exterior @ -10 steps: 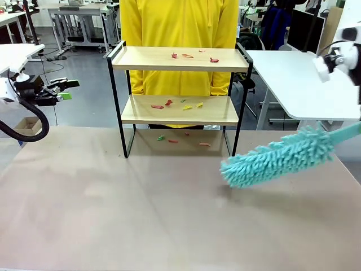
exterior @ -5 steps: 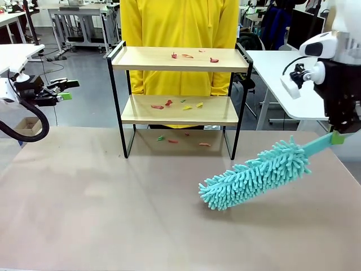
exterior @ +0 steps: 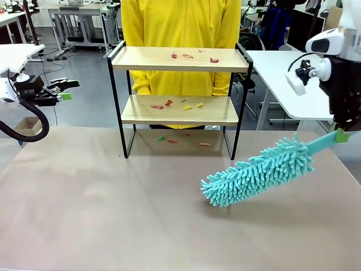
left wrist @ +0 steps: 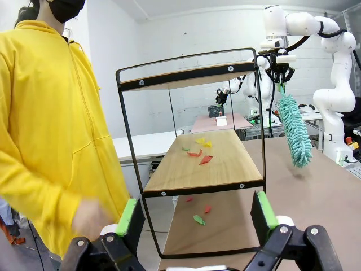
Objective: Clean the shelf.
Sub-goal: Clean the specific section of the Shelf indicated by the human with the Duster.
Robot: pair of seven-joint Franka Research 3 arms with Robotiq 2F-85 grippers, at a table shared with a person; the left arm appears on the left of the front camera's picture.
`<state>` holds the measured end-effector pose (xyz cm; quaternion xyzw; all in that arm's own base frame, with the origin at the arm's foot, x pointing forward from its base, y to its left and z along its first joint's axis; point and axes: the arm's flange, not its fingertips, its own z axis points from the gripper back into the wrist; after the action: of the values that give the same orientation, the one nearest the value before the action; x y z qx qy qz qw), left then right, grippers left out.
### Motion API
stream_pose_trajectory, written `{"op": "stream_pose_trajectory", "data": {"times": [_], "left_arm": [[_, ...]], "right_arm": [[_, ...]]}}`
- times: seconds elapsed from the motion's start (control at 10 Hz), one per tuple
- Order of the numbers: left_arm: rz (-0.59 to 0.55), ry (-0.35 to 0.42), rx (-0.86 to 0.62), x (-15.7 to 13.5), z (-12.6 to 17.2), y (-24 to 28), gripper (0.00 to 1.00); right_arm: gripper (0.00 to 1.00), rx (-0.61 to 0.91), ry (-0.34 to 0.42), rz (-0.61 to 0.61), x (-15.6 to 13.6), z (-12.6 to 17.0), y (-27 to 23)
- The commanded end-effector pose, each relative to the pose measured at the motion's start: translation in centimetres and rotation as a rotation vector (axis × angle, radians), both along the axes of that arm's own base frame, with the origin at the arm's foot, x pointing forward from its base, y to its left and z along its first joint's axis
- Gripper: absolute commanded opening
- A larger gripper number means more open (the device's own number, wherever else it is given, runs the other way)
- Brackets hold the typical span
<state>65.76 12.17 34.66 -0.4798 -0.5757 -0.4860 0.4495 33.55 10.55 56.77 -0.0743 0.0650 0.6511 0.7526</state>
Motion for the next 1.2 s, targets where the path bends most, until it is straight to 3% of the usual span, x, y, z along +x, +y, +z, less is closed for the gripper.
{"op": "stream_pose_trajectory", "data": {"times": [0.0, 1.1], "left_arm": [[-0.009, -0.004, -0.004, -0.12, 0.17, -0.01, 1.00], [-0.009, -0.004, -0.004, -0.12, 0.17, -0.01, 1.00]], "right_arm": [[0.13, 0.000, -0.001, -0.003, -0.13, 0.22, -0.22], [0.13, 0.000, -0.001, -0.003, -0.13, 0.22, -0.22]]}}
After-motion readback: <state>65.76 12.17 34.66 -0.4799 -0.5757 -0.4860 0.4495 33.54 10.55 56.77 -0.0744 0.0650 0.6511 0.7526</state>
